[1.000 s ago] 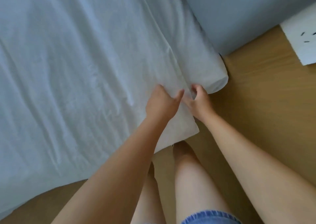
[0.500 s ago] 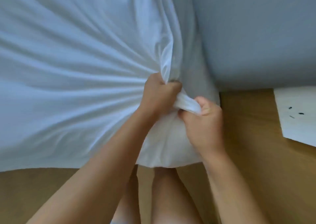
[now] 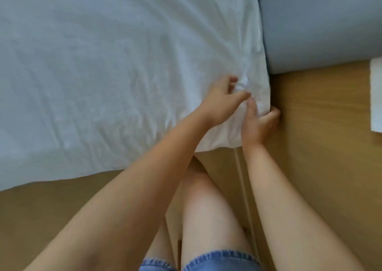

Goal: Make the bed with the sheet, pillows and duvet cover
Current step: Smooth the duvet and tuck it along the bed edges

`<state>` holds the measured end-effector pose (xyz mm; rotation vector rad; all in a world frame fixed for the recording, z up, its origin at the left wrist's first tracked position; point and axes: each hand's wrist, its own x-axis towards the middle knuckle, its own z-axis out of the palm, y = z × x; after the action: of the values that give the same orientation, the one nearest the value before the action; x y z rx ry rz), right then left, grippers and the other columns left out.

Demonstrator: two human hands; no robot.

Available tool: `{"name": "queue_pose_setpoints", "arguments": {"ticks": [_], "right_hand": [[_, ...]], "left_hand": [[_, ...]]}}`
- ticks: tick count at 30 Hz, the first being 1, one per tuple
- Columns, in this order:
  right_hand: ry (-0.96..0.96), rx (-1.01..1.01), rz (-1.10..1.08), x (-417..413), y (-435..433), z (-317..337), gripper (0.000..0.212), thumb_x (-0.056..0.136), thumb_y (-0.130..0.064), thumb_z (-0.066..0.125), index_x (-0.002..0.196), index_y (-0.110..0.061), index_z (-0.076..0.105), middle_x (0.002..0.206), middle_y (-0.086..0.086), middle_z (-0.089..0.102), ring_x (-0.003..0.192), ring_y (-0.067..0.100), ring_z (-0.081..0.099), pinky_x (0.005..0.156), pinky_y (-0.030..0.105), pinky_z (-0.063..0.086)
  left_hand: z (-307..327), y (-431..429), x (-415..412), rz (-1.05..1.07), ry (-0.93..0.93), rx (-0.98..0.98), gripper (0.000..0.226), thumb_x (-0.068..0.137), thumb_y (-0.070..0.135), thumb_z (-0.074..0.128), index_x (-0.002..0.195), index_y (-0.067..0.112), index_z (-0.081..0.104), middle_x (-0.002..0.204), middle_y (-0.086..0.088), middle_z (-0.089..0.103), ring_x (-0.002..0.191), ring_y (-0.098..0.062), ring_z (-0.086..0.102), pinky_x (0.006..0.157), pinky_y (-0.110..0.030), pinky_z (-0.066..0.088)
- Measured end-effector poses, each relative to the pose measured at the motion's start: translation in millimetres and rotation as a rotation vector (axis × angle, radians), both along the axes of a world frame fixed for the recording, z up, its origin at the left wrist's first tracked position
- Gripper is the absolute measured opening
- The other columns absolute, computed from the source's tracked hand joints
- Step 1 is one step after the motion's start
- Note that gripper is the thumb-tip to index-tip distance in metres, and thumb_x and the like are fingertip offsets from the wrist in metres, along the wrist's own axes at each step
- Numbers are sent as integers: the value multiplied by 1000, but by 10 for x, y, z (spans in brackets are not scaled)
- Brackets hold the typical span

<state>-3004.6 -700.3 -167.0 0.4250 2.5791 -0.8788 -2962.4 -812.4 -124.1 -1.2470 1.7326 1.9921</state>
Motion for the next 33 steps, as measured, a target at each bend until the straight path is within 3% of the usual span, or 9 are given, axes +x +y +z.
{"name": "queue_pose_setpoints", "arguments": {"ticks": [6,8,10,12,15,18,21,27,33], "right_hand": [[-774,-436,-589,1047,155,-97,90,73,-79,45,143,-24,34,142,-2,44,126,20,45,107,42,36],[-937,-693,-684,1357,-7,-141,89,70,-85,40,135,-24,48,131,2,55,109,20,57,88,40,50],[-937,-937,-766,1535,-227,-156,86,72,-83,40,130,-20,53,125,7,61,104,24,62,83,41,53],[-901,-1119,-843,1625,-383,-97,80,79,-75,43,132,-15,53,129,14,58,117,31,56,100,47,44],[-807,-1161,-893,1706,-369,51,63,91,-55,46,135,-10,50,133,16,54,122,32,52,103,46,41],[-571,-964,-1043,1819,-204,197,47,84,-35,66,124,-10,59,120,13,64,106,31,63,90,46,52],[-501,-892,-1087,2077,-168,358,48,79,-35,72,121,-15,59,114,7,66,99,24,66,85,40,55],[-708,-1483,-902,2323,-350,409,63,75,-62,52,114,-13,60,99,8,70,97,21,66,89,37,49],[-725,-1212,-967,2161,-420,488,28,90,-22,60,113,-7,64,101,10,71,81,20,70,66,27,56]], "left_hand": [[180,228,1811,-299,-351,-352,50,88,19,58,135,9,44,132,-8,48,124,-24,43,105,-32,31],[218,192,2162,-489,-384,-485,54,86,16,59,137,8,42,135,-10,46,126,-27,40,105,-35,29],[255,82,2332,-686,-319,-702,58,74,9,68,130,5,51,128,-14,53,120,-33,48,98,-43,38],[220,-25,2390,-873,-179,-992,62,59,7,77,118,4,61,117,-15,63,110,-35,59,89,-48,46],[226,-139,2375,-1182,-158,-1164,79,66,32,76,136,8,47,134,-13,53,125,-33,48,97,-53,39],[207,-175,2280,-1439,-298,-1151,86,83,54,54,148,10,19,149,-13,30,135,-33,31,99,-48,35],[207,-242,2111,-1469,-321,-1089,50,97,44,38,129,6,37,127,-13,46,115,-33,48,79,-38,42],[426,-514,1929,-1406,-78,-891,29,98,28,36,100,3,51,101,-14,58,88,-33,55,69,-33,35],[510,-357,1941,-1151,-291,-629,45,96,33,46,132,6,39,132,-11,41,124,-26,38,95,-26,29]]}}
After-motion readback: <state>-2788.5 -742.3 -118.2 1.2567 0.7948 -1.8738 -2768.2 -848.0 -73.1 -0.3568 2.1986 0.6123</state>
